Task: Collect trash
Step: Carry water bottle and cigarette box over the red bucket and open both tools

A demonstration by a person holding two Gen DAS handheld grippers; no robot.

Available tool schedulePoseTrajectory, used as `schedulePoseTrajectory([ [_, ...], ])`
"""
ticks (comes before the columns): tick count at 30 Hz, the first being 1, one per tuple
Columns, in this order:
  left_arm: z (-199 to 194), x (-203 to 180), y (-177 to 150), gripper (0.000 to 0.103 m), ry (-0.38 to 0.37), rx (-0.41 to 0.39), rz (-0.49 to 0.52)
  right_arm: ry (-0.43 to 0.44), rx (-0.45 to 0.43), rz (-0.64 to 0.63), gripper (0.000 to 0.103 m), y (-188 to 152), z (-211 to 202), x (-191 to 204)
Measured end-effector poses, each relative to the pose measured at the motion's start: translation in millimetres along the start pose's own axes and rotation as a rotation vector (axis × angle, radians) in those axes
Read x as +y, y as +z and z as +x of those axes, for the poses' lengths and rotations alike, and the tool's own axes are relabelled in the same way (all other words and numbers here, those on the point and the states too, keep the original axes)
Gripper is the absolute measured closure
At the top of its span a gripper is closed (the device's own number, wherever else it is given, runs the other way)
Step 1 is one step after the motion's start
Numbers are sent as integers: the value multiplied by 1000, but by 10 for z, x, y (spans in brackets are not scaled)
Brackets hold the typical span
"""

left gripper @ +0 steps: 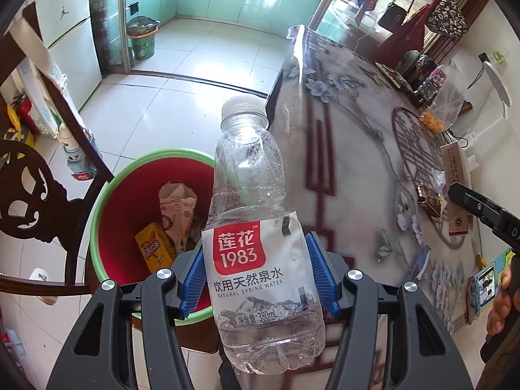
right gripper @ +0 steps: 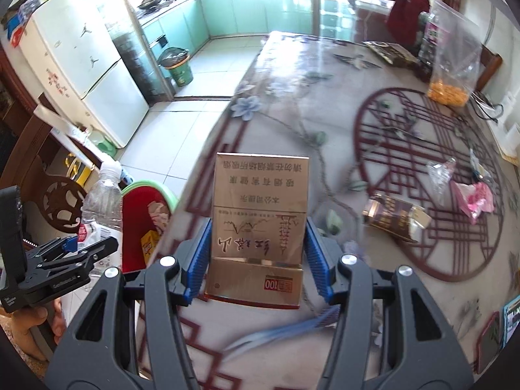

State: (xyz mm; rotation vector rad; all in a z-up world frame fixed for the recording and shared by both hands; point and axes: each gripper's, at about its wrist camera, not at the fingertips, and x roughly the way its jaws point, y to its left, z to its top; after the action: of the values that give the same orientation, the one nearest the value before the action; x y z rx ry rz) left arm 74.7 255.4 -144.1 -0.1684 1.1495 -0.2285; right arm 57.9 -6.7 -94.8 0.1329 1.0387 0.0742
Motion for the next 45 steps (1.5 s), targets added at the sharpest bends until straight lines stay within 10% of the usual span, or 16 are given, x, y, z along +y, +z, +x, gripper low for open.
schedulePoseTrajectory([
  [35, 306, 1019, -77, 48, 138, 90, -193, 250, 218, -290, 50, 35, 867, 1567],
  [38, 304, 1044, -74, 47, 158, 92, -202, 274, 216, -262, 26, 46, 873, 1560],
  [45, 232, 1053, -57, 42, 158, 70, -205, 251, 189, -226, 26, 69, 799, 1392],
])
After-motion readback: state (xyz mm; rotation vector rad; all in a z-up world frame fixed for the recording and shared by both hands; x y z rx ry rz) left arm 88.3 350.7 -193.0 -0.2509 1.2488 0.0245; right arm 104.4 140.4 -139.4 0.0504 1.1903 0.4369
